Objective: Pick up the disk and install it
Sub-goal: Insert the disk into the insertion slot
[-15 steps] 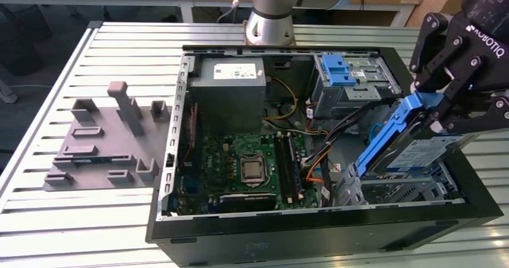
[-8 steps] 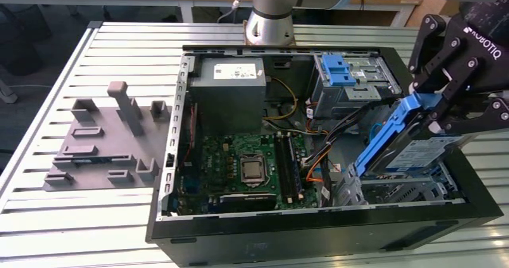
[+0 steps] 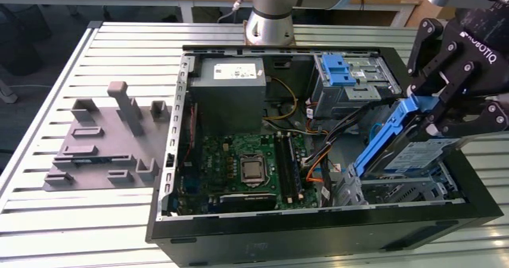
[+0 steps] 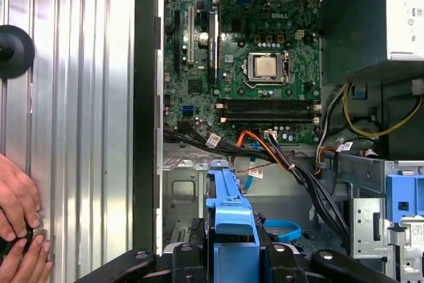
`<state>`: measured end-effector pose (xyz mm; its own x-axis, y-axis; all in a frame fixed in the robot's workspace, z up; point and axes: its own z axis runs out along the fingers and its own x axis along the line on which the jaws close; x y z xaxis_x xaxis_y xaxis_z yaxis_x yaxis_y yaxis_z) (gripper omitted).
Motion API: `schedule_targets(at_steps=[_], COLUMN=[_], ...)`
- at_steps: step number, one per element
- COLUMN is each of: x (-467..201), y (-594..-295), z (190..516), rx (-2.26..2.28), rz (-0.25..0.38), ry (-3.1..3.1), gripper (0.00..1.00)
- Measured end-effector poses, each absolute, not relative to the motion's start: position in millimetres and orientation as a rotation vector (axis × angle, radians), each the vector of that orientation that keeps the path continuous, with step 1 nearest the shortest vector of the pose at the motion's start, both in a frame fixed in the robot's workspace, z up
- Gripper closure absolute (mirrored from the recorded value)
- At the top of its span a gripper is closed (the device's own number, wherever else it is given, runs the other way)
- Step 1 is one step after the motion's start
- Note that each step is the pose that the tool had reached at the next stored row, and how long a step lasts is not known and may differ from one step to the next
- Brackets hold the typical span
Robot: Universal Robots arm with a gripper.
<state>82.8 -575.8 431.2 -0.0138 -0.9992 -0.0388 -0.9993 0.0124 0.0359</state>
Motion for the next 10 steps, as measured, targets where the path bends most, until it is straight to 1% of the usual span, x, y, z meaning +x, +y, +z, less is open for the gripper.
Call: schedule_targets(at_steps=[10], x=[82.8], y=[-575.8], z=[424.2], rx=[-2.204], rz=[0.083], ry=[2.233], gripper=[0.64])
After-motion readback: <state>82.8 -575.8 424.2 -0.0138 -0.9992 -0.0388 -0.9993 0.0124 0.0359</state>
